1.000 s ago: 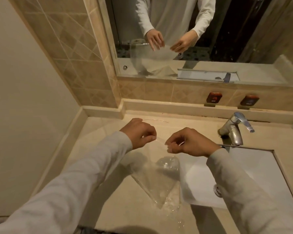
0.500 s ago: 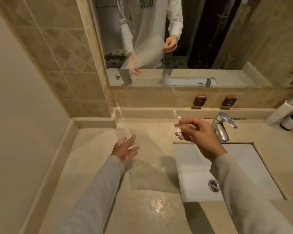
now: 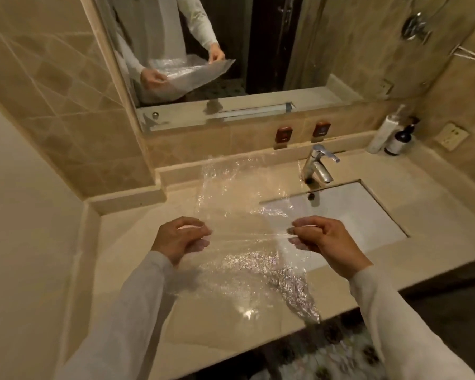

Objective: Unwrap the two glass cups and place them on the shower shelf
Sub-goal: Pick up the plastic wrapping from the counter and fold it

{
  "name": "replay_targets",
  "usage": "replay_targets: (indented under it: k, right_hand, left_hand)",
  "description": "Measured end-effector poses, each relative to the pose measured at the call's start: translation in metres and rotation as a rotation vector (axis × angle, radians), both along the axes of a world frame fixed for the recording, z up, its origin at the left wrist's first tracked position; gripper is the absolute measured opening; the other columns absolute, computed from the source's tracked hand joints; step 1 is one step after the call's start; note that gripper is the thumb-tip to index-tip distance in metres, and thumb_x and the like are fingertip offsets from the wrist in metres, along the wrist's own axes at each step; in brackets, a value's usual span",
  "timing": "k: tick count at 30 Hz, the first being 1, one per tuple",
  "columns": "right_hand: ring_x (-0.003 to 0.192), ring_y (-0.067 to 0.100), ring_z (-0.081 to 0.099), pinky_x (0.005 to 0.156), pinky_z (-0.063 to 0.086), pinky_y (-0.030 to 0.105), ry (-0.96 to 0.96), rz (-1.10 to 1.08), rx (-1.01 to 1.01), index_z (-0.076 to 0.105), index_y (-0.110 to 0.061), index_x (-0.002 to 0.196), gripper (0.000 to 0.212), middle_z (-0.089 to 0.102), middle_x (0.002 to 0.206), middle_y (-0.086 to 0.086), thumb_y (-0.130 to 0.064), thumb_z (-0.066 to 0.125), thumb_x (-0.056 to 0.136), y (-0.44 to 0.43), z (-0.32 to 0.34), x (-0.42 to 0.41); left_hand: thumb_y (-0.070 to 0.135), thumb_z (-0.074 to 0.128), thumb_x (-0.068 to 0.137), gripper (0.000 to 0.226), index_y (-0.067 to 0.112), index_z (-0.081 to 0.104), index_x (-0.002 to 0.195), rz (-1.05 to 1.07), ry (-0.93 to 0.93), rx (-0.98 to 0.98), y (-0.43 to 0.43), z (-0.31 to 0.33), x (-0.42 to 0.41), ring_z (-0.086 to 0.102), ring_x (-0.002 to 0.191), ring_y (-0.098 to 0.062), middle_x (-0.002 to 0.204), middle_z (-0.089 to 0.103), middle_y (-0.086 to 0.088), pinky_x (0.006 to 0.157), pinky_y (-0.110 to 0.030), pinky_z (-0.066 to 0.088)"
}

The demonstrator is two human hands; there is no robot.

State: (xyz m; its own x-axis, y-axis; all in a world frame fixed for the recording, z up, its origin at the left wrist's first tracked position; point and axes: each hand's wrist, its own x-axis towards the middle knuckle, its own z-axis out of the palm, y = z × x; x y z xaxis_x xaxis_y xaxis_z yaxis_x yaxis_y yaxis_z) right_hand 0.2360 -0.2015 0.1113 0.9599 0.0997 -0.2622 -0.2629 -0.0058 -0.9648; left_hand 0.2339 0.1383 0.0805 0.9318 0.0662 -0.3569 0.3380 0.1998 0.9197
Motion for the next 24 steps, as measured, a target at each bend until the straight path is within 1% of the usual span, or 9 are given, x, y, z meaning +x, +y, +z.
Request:
replay_targets:
  k: [3, 5, 9, 12, 15, 17, 19, 22, 24]
  right_hand:
    - [0.092, 0.034, 0.076, 0.073, 0.061, 0.027, -0.028, -0.150, 0.044, 0.073, 0.000, 0.106, 0.015, 0.078, 0.100, 0.019, 0.001, 0.068, 0.091, 0.000, -0.010, -0.031]
    - [0.098, 0.032, 0.076, 0.074, 0.060, 0.026, -0.007, -0.194, 0.071, 0.073, -0.002, 0.107, 0.019, 0.077, 0.106, 0.018, -0.007, 0.073, 0.089, -0.004, -0.013, -0.050]
    - [0.102, 0.027, 0.075, 0.081, 0.062, 0.030, 0.039, -0.299, 0.202, 0.069, -0.007, 0.118, 0.047, 0.077, 0.113, 0.013, -0.025, 0.082, 0.077, -0.018, -0.010, -0.085]
    - [0.084, 0.020, 0.075, 0.077, 0.062, 0.023, -0.005, -0.543, 0.174, 0.077, -0.005, 0.104, 0.016, 0.079, 0.095, 0.012, -0.010, 0.073, 0.089, -0.032, -0.005, -0.110]
    - [0.074, 0.015, 0.071, 0.068, 0.061, 0.019, -0.036, -0.716, 0.168, 0.075, 0.000, 0.104, 0.014, 0.077, 0.081, 0.007, -0.004, 0.071, 0.090, -0.051, -0.004, -0.139]
    - [0.075, 0.013, 0.072, 0.068, 0.060, 0.019, -0.053, -0.768, 0.151, 0.075, -0.002, 0.104, 0.015, 0.078, 0.084, 0.006, -0.007, 0.071, 0.091, -0.069, -0.001, -0.164]
    - [0.081, 0.015, 0.074, 0.072, 0.060, 0.021, -0.054, -0.788, 0.113, 0.076, -0.005, 0.103, 0.014, 0.079, 0.093, 0.010, -0.009, 0.071, 0.091, -0.091, 0.003, -0.189]
    - [0.083, 0.016, 0.072, 0.075, 0.060, 0.028, -0.051, -0.891, 0.081, 0.079, -0.012, 0.095, 0.009, 0.079, 0.095, 0.010, -0.015, 0.073, 0.090, -0.129, 0.009, -0.239]
    - [0.082, 0.012, 0.072, 0.065, 0.058, 0.022, -0.041, -0.929, 0.068, 0.080, -0.015, 0.097, 0.015, 0.080, 0.097, 0.007, -0.025, 0.074, 0.087, -0.154, 0.010, -0.276]
  left_hand:
    - [0.020, 0.085, 0.066, 0.040, 0.005, 0.069, 0.100, -0.112, 0.099, -0.073, 0.005, -0.003, -0.018, 0.073, 0.076, -0.035, 0.095, 0.076, -0.019, 0.061, -0.029, 0.059]
    - [0.011, 0.083, 0.071, 0.030, 0.004, 0.071, 0.098, -0.230, 0.107, 0.015, 0.001, -0.008, -0.029, 0.071, 0.069, -0.031, 0.094, 0.075, -0.023, 0.057, -0.029, 0.058]
    - [0.004, 0.077, 0.079, 0.014, 0.010, 0.076, 0.091, -0.416, -0.024, 0.108, -0.009, -0.012, -0.045, 0.060, 0.053, -0.020, 0.091, 0.076, -0.020, 0.050, -0.027, 0.050]
    - [0.009, 0.079, 0.077, 0.019, 0.013, 0.076, 0.095, -0.521, -0.073, 0.069, -0.025, -0.011, -0.054, 0.061, 0.054, -0.020, 0.092, 0.075, -0.021, 0.051, -0.027, 0.051]
    - [0.027, 0.086, 0.067, 0.034, 0.017, 0.076, 0.098, -0.639, -0.057, 0.077, -0.051, -0.012, -0.061, 0.071, 0.070, -0.025, 0.095, 0.076, -0.018, 0.062, -0.029, 0.056]
    - [0.032, 0.088, 0.064, 0.039, 0.016, 0.075, 0.097, -0.743, -0.019, 0.063, -0.080, -0.010, -0.063, 0.073, 0.090, -0.029, 0.099, 0.076, -0.016, 0.072, -0.032, 0.058]
    - [0.034, 0.087, 0.068, 0.039, 0.013, 0.075, 0.098, -0.766, -0.017, 0.024, -0.115, -0.004, -0.062, 0.073, 0.093, -0.032, 0.101, 0.075, -0.017, 0.073, -0.033, 0.059]
    - [0.017, 0.080, 0.077, 0.017, 0.009, 0.076, 0.092, -0.804, -0.088, 0.024, -0.184, 0.005, -0.067, 0.074, 0.081, -0.034, 0.092, 0.075, -0.020, 0.064, -0.032, 0.058]
    - [0.008, 0.076, 0.079, 0.010, 0.008, 0.077, 0.089, -0.837, -0.121, 0.045, -0.226, 0.005, -0.078, 0.073, 0.080, -0.034, 0.090, 0.075, -0.021, 0.066, -0.038, 0.060]
